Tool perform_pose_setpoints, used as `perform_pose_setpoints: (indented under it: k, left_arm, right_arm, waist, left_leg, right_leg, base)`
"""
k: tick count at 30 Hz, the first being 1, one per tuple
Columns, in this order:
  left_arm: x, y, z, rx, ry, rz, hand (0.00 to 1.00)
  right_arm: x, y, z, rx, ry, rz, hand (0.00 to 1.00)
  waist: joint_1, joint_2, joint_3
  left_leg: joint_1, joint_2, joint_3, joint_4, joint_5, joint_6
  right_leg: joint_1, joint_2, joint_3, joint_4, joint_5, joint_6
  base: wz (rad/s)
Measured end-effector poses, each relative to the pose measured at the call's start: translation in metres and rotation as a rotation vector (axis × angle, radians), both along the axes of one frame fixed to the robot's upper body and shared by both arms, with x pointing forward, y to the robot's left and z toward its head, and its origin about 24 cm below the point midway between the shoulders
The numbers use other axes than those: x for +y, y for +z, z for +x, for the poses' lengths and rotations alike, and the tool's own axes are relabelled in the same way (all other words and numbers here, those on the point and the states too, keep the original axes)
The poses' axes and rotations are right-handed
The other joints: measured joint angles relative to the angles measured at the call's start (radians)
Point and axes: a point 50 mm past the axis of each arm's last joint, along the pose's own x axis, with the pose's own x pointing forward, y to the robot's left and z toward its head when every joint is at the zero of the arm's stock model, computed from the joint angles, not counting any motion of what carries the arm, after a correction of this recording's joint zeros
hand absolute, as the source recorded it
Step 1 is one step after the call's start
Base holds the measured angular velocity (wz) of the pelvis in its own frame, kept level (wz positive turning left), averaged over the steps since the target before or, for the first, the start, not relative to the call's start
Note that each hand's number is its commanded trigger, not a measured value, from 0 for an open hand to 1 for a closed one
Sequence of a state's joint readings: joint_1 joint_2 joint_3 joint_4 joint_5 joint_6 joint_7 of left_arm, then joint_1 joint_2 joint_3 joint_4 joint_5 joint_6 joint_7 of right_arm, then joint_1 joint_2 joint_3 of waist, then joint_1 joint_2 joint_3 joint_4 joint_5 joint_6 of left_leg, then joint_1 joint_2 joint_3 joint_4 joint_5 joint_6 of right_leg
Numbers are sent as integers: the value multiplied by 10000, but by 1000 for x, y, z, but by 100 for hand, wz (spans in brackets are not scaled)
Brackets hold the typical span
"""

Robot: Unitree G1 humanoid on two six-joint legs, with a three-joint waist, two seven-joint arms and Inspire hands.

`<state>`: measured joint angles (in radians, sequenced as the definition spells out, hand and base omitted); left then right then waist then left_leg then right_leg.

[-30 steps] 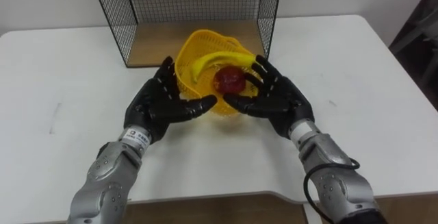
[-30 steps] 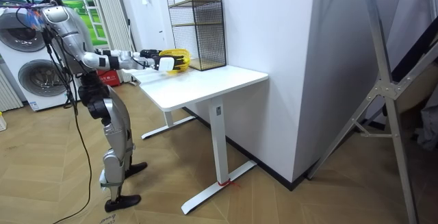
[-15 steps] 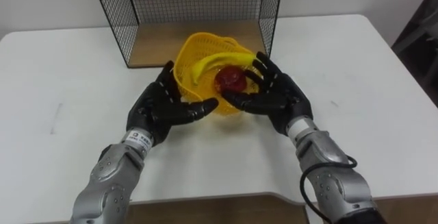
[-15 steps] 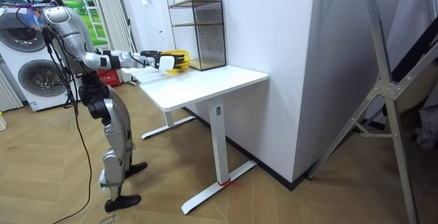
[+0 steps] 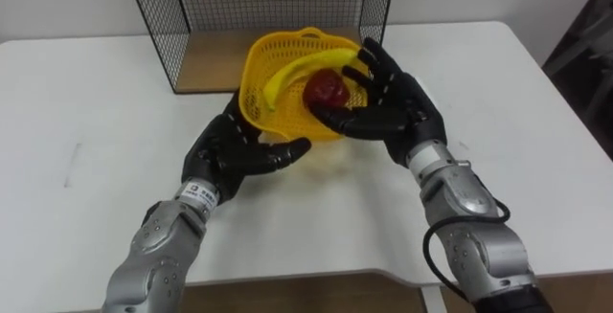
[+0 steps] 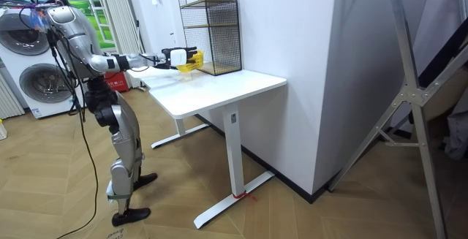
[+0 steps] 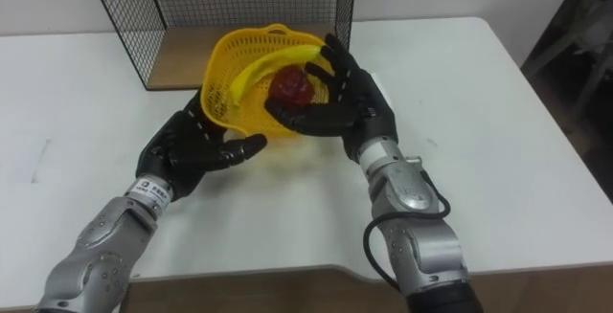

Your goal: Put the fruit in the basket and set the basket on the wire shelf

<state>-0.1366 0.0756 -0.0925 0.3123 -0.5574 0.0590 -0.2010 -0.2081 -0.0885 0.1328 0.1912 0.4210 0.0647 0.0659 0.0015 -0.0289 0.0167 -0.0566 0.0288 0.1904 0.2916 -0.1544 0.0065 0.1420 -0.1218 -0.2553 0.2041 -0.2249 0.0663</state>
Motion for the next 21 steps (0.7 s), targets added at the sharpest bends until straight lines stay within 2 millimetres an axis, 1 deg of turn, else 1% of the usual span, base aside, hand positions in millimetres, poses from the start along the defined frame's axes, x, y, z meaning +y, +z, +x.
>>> perform_pose_setpoints:
  k: [14,18,20,21]
  left_arm:
    - [-3,2,1,-82,98,-197,0]
    - [-3,6,1,-243,92,-190,0]
    - [-3,5,1,-239,76,-131,0]
    - [-2,5,1,-230,77,-117,0]
  right_arm:
    - [0,3,0,-126,-18,-101,0]
    - [0,3,1,-206,15,-391,0]
    - [-1,4,1,-280,31,-397,0]
    - [-1,4,1,-285,58,-397,0]
  waist:
    - [53,16,-4]
    - [35,55,-1]
    - [48,90,9]
    - [58,83,9]
  left_leg:
    - [-57,10,-32,68,-7,-5]
    - [-116,120,-35,399,-176,-17]
    - [-288,295,-44,852,-425,-34]
    - [-338,343,-42,996,-506,-48]
  right_leg:
    - [-36,21,34,18,-1,-1]
    - [19,89,73,78,-6,-1]
    - [-148,151,81,490,-143,-16]
    - [-219,157,93,656,-227,-24]
  base:
    - [0]
    - [0]
    - [-5]
    - [-10]
